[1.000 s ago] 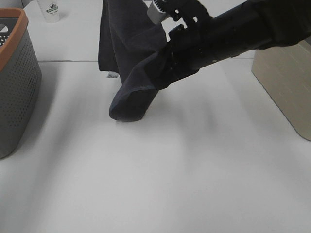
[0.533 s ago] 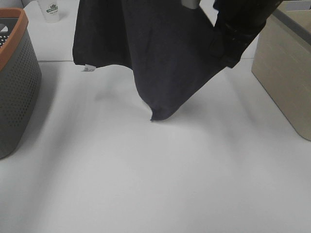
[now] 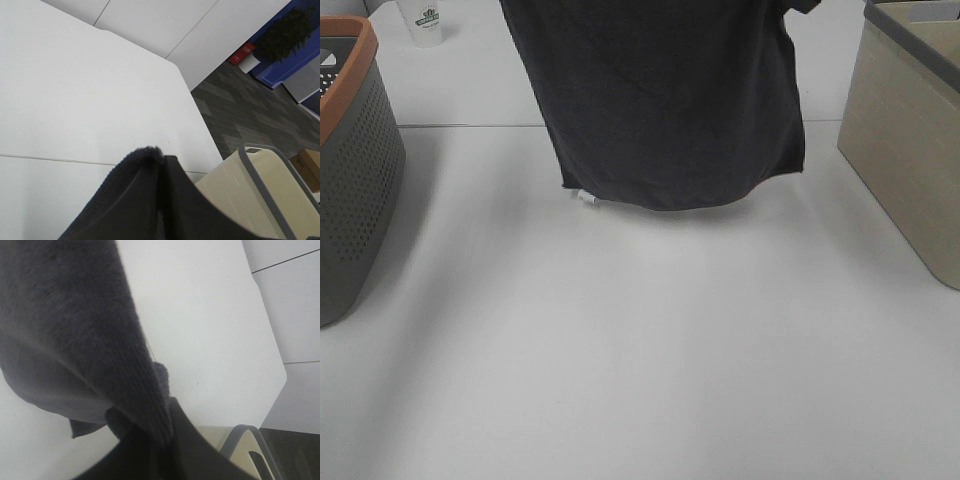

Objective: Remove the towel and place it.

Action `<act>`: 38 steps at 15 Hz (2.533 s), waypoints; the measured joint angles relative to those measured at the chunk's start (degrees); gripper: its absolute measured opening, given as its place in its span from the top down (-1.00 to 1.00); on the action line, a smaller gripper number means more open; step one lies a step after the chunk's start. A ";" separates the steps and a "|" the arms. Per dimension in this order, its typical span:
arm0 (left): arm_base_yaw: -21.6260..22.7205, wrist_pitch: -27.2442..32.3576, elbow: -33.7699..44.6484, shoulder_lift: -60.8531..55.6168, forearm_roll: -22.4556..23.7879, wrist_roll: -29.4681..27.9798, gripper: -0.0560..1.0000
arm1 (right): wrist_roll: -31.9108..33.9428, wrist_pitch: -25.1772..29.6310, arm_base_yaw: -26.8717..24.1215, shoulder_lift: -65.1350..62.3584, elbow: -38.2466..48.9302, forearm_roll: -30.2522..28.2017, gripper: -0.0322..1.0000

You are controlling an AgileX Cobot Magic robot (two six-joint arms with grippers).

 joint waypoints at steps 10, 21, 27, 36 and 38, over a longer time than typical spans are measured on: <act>0.00 6.82 -14.09 13.69 -0.97 5.73 0.89 | 12.95 -24.06 -9.80 9.28 0.00 5.16 0.90; 0.34 7.85 -28.30 28.76 -2.46 18.74 0.89 | 16.33 -45.95 -15.47 20.28 0.97 17.59 0.90; -9.63 21.20 -1.43 15.93 -2.81 26.18 0.89 | 17.88 -63.66 -15.47 10.77 30.42 18.11 0.90; -14.61 25.44 17.99 12.61 -3.55 26.53 0.89 | 31.34 -74.14 -15.53 9.00 53.63 1.95 0.90; -14.67 21.89 19.54 12.61 -4.53 26.53 0.89 | 31.34 -74.37 -15.53 9.00 56.15 1.66 0.90</act>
